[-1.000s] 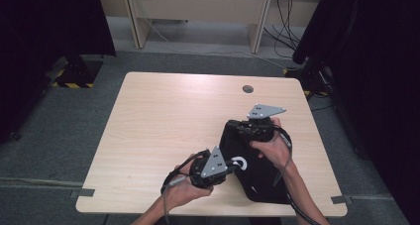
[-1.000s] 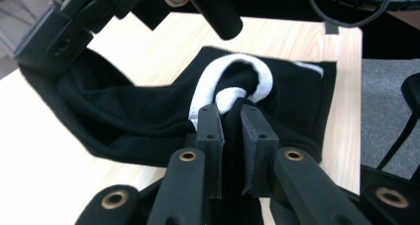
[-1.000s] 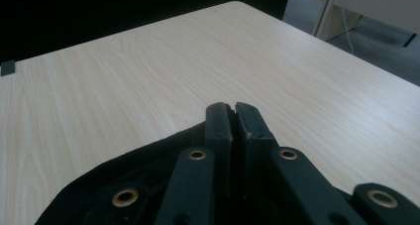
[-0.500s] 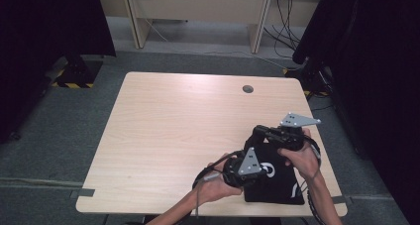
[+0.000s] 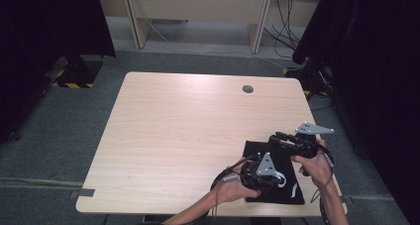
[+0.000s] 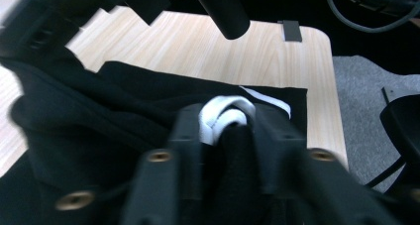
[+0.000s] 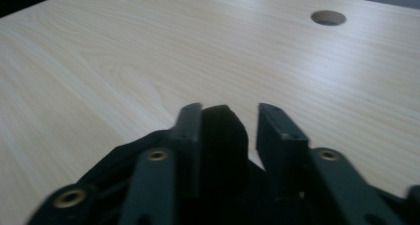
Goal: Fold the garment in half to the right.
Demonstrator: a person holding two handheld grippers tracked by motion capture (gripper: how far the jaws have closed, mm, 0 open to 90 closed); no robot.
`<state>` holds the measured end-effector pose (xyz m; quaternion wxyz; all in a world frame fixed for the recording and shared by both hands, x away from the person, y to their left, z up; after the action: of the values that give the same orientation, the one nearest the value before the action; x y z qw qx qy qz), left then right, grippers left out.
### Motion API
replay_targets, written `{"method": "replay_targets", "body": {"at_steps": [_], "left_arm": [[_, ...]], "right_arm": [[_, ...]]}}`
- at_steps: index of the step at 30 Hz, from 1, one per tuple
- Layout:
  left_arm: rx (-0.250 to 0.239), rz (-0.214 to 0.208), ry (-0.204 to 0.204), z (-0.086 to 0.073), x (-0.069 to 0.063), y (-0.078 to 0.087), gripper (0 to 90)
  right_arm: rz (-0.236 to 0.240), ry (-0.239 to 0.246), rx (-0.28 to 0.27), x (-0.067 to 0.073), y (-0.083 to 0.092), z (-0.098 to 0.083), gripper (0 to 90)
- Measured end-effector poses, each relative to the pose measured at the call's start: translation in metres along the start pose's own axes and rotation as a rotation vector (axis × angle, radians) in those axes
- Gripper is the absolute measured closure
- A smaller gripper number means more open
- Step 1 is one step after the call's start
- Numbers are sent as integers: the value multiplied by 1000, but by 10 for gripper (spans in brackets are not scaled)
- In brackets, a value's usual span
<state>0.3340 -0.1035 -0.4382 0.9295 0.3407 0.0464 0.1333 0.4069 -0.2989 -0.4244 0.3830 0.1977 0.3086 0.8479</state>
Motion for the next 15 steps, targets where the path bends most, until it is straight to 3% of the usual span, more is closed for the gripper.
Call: {"method": "replay_targets", "body": {"at_steps": [2, 4, 6, 8, 13, 15], "left_arm": [[-31, -6, 43, 0, 4, 9, 432], [-71, -14, 63, -1, 8, 20, 374], [-103, -30, 110, -5, 13, 32, 319], [-107, -22, 148, -13, 18, 41, 285], [-17, 83, 219, -38, 23, 37, 247], [18, 91, 238, -47, 22, 28, 222]], "right_arm": [[-16, -34, -10, -1, 2, 0, 481], [-36, -36, -15, -1, 6, 3, 424], [-51, -45, -19, 1, 9, 6, 380], [-60, -47, -14, 4, 12, 9, 363], [-147, -39, 41, 8, 11, 10, 345], [-155, -55, 62, 6, 6, 7, 344]]}}
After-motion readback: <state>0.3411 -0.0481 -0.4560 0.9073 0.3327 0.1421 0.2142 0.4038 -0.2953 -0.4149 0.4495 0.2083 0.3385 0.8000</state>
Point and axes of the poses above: each handheld gripper's, and its own axes: y roughly backward along the jaws, z roughly out of its top, x roughly to its left, the point moved 1 cm from there along -y, roughly forward along the jaws, and after that the axes turned 10 degrees about x, right-handed, at the moved point
